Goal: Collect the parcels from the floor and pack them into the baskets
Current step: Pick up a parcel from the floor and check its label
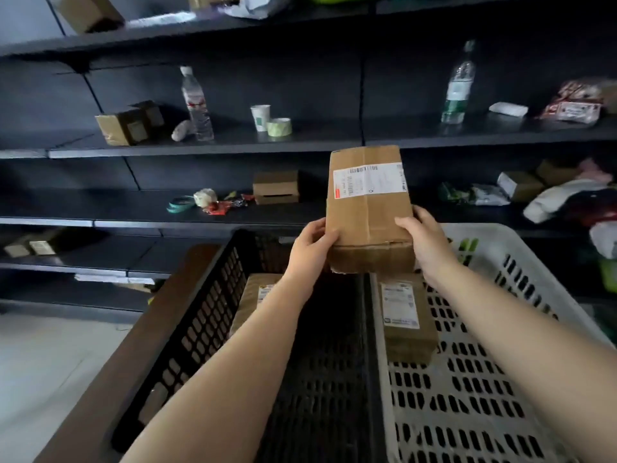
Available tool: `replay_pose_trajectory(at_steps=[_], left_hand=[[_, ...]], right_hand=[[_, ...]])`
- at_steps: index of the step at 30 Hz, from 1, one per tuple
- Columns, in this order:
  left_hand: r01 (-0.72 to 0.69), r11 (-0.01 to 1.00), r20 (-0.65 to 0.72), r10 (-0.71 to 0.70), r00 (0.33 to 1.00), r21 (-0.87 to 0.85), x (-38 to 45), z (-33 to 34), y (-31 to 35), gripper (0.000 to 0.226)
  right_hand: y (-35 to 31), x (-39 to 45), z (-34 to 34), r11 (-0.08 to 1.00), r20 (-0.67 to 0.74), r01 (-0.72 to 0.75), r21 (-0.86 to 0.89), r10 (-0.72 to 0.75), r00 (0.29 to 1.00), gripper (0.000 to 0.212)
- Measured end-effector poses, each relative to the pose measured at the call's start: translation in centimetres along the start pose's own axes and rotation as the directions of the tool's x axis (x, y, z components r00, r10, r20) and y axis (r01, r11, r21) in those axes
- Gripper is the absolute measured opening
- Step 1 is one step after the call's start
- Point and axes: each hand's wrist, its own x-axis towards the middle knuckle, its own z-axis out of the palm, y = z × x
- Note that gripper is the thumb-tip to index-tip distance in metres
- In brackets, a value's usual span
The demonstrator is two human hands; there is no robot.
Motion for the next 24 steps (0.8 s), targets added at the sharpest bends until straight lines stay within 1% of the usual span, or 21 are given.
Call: replay_pose_trajectory(at_steps=[1,3,5,6,7,8,11,13,15,19,21,24], left_hand=[[0.011,1.0,0.036,-0.012,0.999,0.022,0.2,0.9,-0.3,0.036],[0.035,0.994,0.114,-0.047,0.992,0.103,0.4,3.4,-0.9,0.038],[0.0,0.981,0.174,-0.034,0.984,0.193,0.5,5.7,-1.6,0.04],[-0.022,0.969,0.208,-0.031,0.978,0.245,0.6,7.2,-1.9,0.041],[-0.042,0.953,0.235,-0.031,0.972,0.302,0.8,8.6,-2.3,0.04],[-0.054,0.934,0.254,-0.04,0.966,0.354,0.9,10.0,-2.8,0.04],[-0.043,0.875,0.298,-0.118,0.947,0.483,0.7,13.6,-4.5,0.038],[-0.012,0.846,0.322,-0.19,0.928,0.533,0.6,15.4,-6.0,0.036],[0.021,0.818,0.329,-0.255,0.909,0.575,0.5,17.1,-7.4,0.035],[0.076,0.759,0.295,-0.341,0.893,0.647,0.3,20.1,-10.0,0.037],[0.115,0.726,0.274,-0.395,0.877,0.678,0.2,21.1,-11.3,0.039],[0.161,0.677,0.235,-0.454,0.86,0.718,0.5,22.1,-13.3,0.041]], right_hand=[[0.2,-0.1,-0.9,0.999,-0.027,-0.018,-0.043,0.016,0.999,0.034],[0.7,-0.3,-3.5,0.989,-0.093,-0.067,-0.133,0.055,0.994,0.028],[1.2,-0.3,-5.7,0.969,-0.131,-0.138,-0.204,0.112,0.985,0.019],[1.5,-0.3,-7.0,0.956,-0.16,-0.161,-0.243,0.124,0.979,0.018],[2.0,-0.2,-8.3,0.946,-0.176,-0.174,-0.274,0.129,0.976,0.023],[2.4,-0.3,-9.4,0.937,-0.183,-0.186,-0.296,0.135,0.974,0.031],[4.0,-1.0,-12.7,0.881,-0.201,-0.261,-0.395,0.194,0.96,0.054],[5.5,-1.1,-14.5,0.852,-0.206,-0.328,-0.408,0.264,0.942,0.059],[7.1,-1.0,-15.8,0.839,-0.206,-0.374,-0.395,0.316,0.926,0.055],[10.1,-0.2,-17.5,0.792,-0.192,-0.392,-0.469,0.341,0.92,0.056],[11.3,0.3,-18.0,0.776,-0.179,-0.387,-0.498,0.344,0.922,0.064],[13.3,1.1,-18.4,0.75,-0.116,-0.335,-0.57,0.33,0.937,0.081]])
